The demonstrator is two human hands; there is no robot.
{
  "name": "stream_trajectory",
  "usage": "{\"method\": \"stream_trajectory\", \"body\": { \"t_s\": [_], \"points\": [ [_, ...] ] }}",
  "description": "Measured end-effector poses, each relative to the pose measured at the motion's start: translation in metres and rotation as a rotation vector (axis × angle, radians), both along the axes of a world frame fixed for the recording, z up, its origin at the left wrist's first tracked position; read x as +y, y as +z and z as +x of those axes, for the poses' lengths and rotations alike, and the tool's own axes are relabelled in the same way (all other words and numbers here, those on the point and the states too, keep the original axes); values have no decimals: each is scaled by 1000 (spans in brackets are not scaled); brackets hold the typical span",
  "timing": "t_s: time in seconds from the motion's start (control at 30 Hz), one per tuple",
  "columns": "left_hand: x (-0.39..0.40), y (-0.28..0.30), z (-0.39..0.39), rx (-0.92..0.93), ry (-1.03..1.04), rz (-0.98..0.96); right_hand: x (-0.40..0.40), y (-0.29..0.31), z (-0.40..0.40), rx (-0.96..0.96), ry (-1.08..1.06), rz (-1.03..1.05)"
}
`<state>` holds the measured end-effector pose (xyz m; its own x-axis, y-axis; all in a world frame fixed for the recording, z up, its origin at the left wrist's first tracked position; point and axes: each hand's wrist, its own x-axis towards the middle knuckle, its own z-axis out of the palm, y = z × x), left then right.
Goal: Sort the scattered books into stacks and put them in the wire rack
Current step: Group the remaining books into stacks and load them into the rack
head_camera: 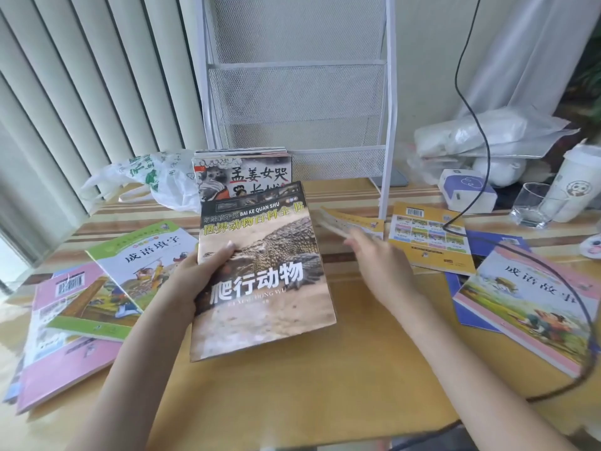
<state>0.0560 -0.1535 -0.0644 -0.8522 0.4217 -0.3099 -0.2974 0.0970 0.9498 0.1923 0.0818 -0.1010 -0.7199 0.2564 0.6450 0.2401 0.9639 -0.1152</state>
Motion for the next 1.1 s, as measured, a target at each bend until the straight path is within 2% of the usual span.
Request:
{"method": "stream_trajectory", "body": {
  "t_s": [0.13, 0.3, 0.57, 0.7, 1.1],
  "points": [
    [4, 7, 6, -55, -49, 19, 17, 21, 23, 447, -156, -283],
    [33, -3, 14, -50, -171, -48, 38, 36, 47, 720, -277, -377],
    [108, -13, 30, 40, -320, -106, 53, 42, 75, 810, -353, -344],
    [128, -20, 42, 43, -325, -90, 61, 43, 86, 843, -372, -332],
    [113, -35, 21, 54, -203, -86, 70, 23, 87, 798, -395, -336]
  ]
}}
